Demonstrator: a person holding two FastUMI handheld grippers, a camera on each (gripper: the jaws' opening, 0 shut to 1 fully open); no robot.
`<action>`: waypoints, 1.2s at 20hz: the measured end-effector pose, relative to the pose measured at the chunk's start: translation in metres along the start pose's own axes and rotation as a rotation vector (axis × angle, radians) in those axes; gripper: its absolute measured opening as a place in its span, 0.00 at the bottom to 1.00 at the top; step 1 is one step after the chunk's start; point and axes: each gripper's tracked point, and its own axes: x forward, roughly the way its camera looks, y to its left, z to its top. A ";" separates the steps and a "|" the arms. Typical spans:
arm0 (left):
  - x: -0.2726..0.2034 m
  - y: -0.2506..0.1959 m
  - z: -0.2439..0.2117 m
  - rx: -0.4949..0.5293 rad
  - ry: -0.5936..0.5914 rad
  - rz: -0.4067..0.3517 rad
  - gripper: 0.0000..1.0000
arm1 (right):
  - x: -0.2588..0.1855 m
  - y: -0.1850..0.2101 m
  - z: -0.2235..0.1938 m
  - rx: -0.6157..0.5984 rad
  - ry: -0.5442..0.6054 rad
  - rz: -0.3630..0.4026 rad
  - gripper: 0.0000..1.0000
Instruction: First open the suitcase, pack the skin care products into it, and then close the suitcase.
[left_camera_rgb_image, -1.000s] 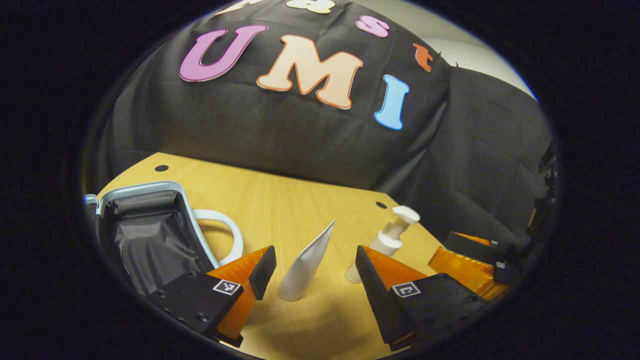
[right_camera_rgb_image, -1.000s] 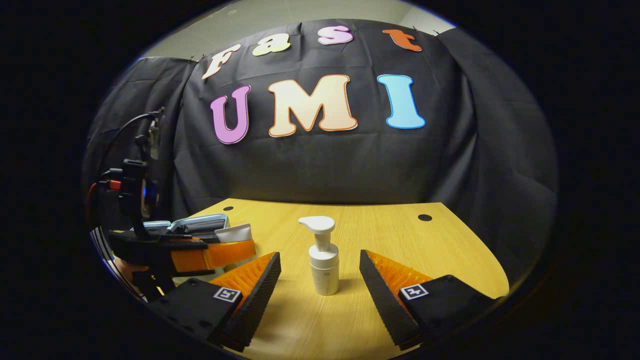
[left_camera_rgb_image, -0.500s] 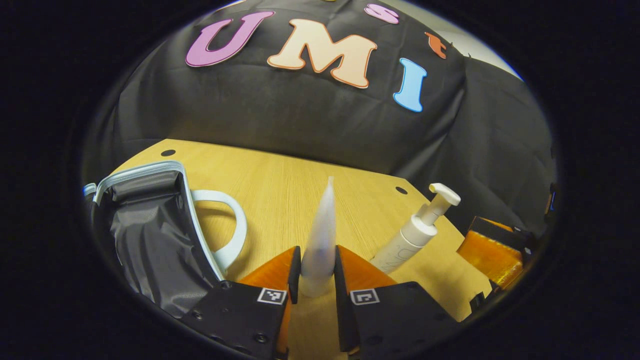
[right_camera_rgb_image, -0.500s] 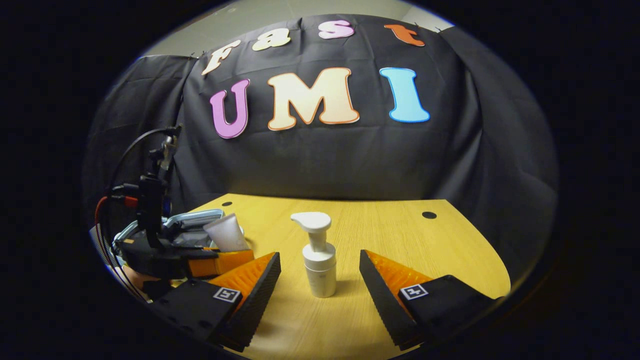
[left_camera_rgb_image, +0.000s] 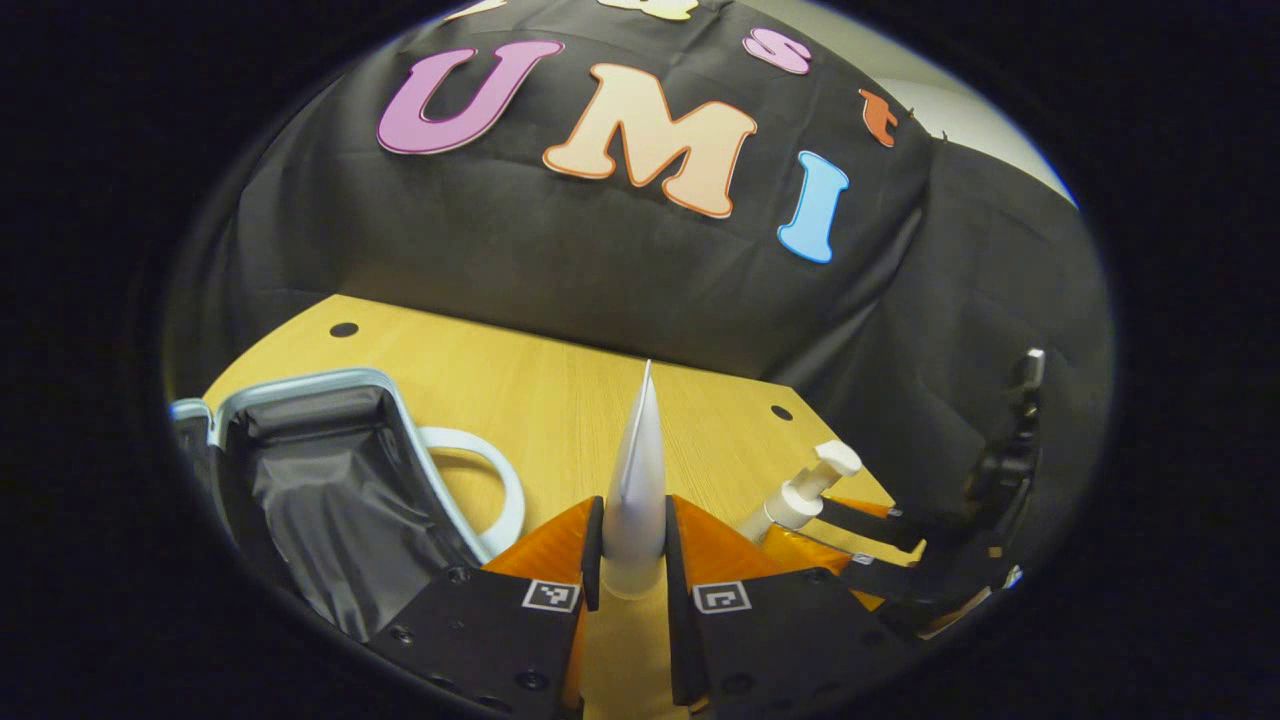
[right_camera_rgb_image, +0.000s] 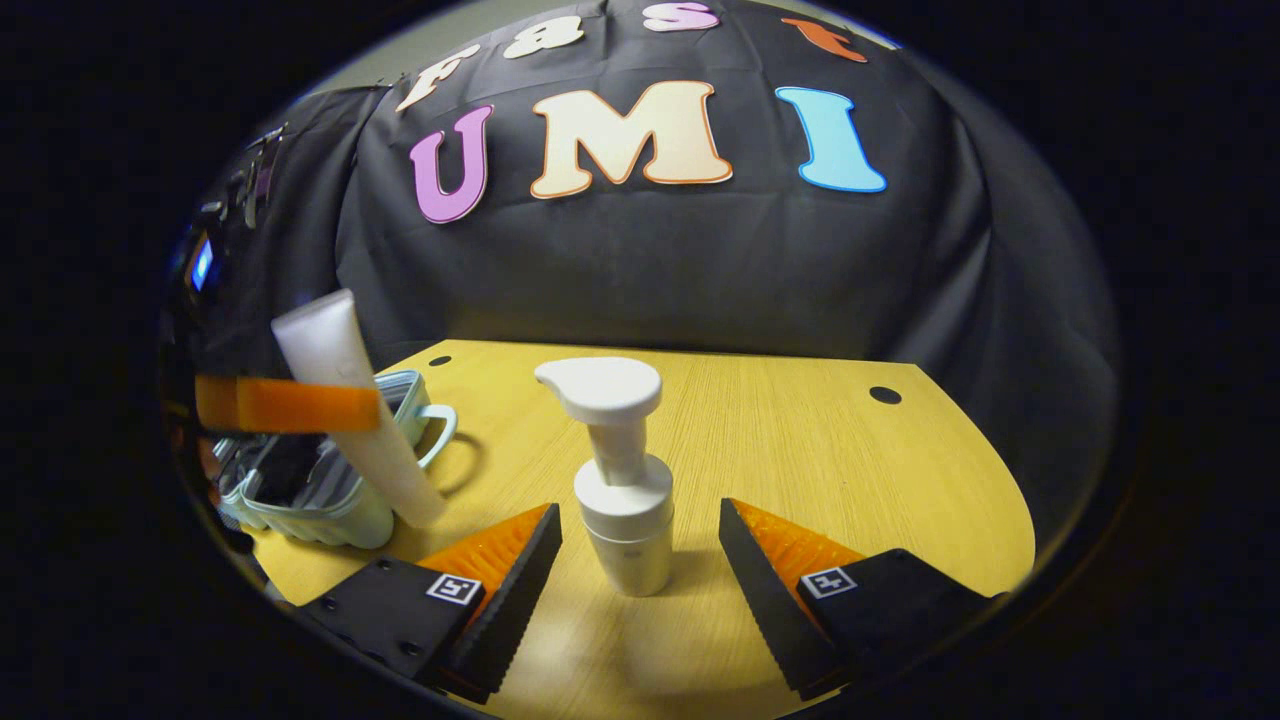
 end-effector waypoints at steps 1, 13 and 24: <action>-0.008 0.011 0.005 -0.006 0.009 0.024 0.27 | 0.003 0.001 -0.002 -0.007 0.004 0.004 0.99; -0.073 0.155 -0.044 -0.176 0.362 0.189 0.27 | -0.011 0.065 0.042 -0.137 -0.013 0.109 0.61; -0.076 0.204 -0.070 -0.244 0.450 0.264 0.44 | -0.046 0.249 0.089 -0.153 0.049 0.456 0.60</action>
